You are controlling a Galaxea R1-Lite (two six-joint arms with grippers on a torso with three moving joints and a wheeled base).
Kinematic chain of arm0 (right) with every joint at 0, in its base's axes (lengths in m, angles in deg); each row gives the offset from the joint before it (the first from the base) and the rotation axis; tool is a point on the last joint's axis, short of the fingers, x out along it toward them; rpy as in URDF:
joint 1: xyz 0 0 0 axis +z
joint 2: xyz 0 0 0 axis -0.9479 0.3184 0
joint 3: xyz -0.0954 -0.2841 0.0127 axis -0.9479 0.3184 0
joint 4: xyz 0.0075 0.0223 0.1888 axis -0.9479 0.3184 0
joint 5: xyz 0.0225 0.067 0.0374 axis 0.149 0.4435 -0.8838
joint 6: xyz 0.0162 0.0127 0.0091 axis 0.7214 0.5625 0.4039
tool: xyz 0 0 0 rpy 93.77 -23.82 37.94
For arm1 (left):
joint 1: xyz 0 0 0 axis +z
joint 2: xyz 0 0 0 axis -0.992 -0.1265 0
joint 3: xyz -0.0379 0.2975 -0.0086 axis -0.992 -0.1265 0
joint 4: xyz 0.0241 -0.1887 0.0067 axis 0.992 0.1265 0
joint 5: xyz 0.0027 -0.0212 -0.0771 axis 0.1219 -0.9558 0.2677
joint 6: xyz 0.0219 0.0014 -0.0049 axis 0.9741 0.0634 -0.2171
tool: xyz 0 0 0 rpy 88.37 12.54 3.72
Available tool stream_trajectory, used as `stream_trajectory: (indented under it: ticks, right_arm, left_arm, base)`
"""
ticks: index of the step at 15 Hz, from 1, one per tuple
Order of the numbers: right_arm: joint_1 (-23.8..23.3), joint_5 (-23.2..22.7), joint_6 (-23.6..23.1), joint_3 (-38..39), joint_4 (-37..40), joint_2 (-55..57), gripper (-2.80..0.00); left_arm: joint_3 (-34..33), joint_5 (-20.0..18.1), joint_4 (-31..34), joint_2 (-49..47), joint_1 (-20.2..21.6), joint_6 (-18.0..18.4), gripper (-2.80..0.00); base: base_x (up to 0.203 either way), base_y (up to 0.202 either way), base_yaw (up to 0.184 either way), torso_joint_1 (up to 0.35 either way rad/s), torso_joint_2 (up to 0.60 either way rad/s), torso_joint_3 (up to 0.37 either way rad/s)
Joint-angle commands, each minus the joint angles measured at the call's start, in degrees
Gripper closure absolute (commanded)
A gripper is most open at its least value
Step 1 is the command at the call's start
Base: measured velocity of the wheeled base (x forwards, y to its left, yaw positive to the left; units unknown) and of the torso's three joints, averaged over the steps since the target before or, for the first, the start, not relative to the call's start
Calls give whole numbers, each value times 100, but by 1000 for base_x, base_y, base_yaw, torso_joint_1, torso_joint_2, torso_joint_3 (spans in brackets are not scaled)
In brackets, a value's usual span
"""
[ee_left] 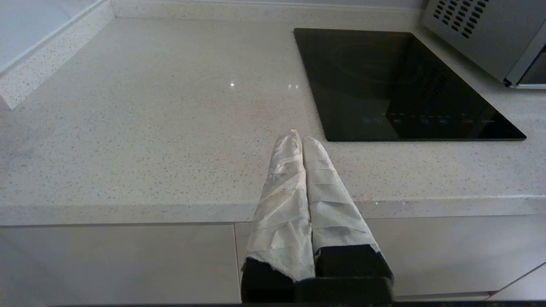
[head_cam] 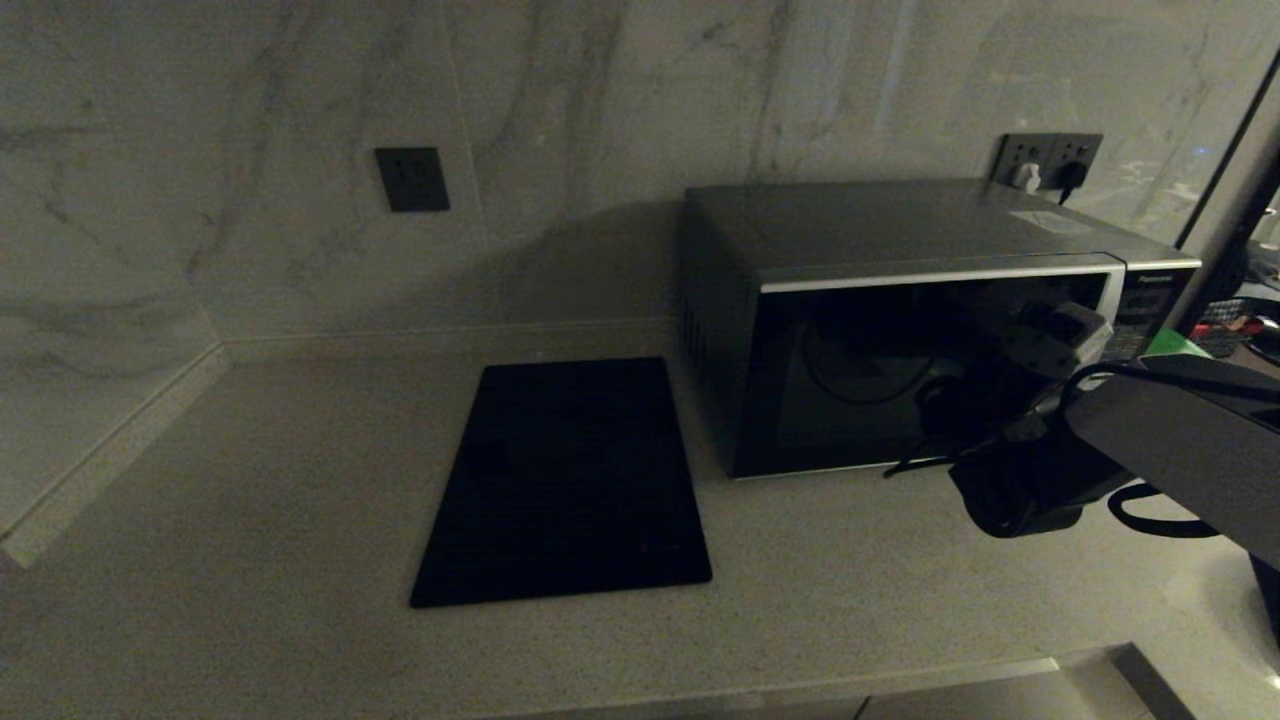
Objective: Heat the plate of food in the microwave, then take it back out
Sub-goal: Open the microwave oven
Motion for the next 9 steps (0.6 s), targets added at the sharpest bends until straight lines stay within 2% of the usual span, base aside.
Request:
stream_trajectory:
  ticks: [1, 9]
  right_arm:
    - [-27, 47, -18, -15, -51, -1, -280]
    - [-71, 47, -54, -76, -51, 78, -280]
  left_arm:
    - [0, 2, -3, -9, 2, -4, 0]
    - [0, 2, -3, -9, 2, -4, 0]
  base:
    - [0, 0, 0, 0, 0, 0]
    - [0, 0, 0, 0, 0, 0]
